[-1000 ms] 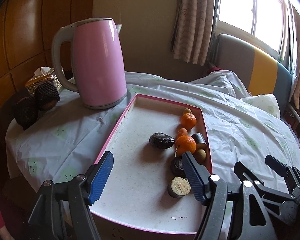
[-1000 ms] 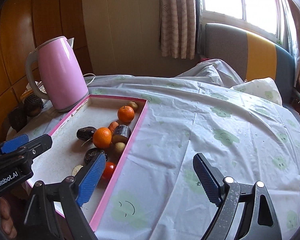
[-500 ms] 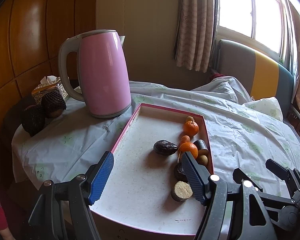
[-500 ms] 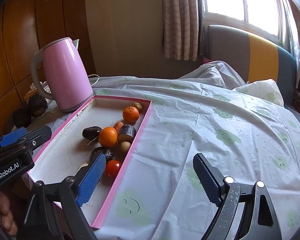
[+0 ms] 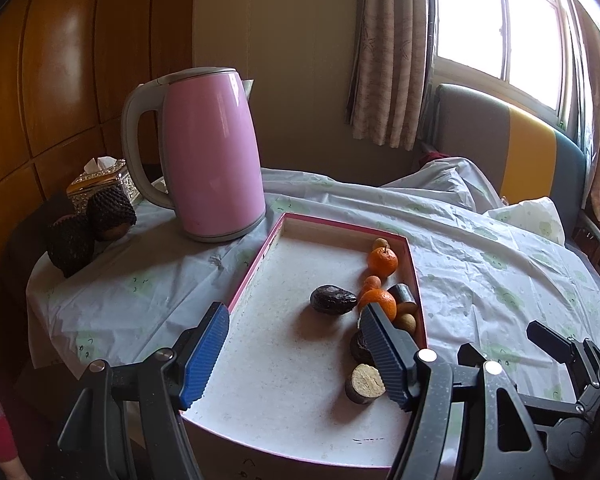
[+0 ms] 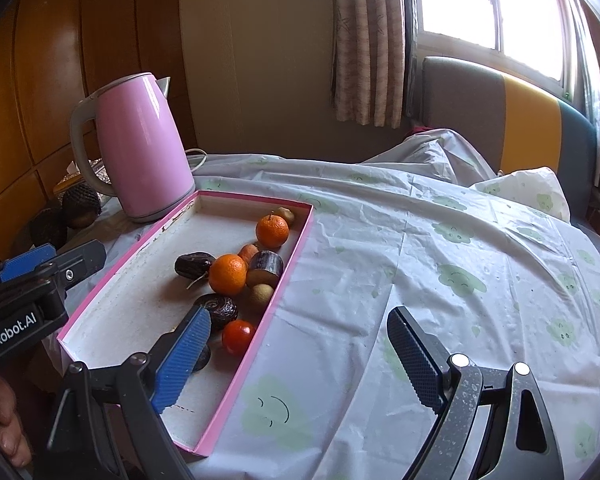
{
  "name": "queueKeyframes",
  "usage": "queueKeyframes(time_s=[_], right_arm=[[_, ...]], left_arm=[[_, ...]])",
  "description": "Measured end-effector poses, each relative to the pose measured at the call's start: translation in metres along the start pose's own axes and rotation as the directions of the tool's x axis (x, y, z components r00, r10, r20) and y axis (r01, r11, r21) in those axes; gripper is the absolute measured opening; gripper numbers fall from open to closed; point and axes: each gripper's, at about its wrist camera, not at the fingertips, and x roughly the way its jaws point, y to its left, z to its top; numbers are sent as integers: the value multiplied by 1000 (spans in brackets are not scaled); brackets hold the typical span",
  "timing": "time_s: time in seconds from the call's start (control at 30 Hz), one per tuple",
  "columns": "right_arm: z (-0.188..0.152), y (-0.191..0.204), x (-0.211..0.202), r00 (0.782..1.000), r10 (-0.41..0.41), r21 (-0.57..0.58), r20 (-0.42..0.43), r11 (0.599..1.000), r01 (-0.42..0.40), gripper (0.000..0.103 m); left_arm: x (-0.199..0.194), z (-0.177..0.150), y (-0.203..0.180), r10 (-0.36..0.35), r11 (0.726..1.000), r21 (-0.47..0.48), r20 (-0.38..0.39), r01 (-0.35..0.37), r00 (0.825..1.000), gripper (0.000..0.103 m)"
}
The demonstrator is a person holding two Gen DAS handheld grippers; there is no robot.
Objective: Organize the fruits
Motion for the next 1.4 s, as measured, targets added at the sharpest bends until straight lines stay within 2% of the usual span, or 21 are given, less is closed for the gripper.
queueKeyframes(time_s=[0.67,1.1,1.13,1.17,1.27,1.4], right_arm=[[-1,5,-2,1000,-2,-15,6,1000,2,91],[-4,3,0,1000,-3,-21,2,1000,3,91],[-4,3,1,1000,-3,-21,1,1000,3,91],[-4,3,1,1000,-3,-21,1,1000,3,91],[-5,3,1,1000,-1,-22,0,1000,1,92],[-6,1,3,1000,0,-22,-4,1000,0,92]], left_arm=[[-9,1,-1,-3,1000,4,26,2,1000,70],[-3,0,-1,-18,1000,-9,1,18,1000,69],[-3,-1,-2,-16,1000,-7,3,16,1000,68],[-3,-1,-2,-15,1000,-2,8,15,1000,61],[-3,0,-3,-21,1000,5,16,21,1000,54],[-3,0,-3,-28,1000,9,20,27,999,51]])
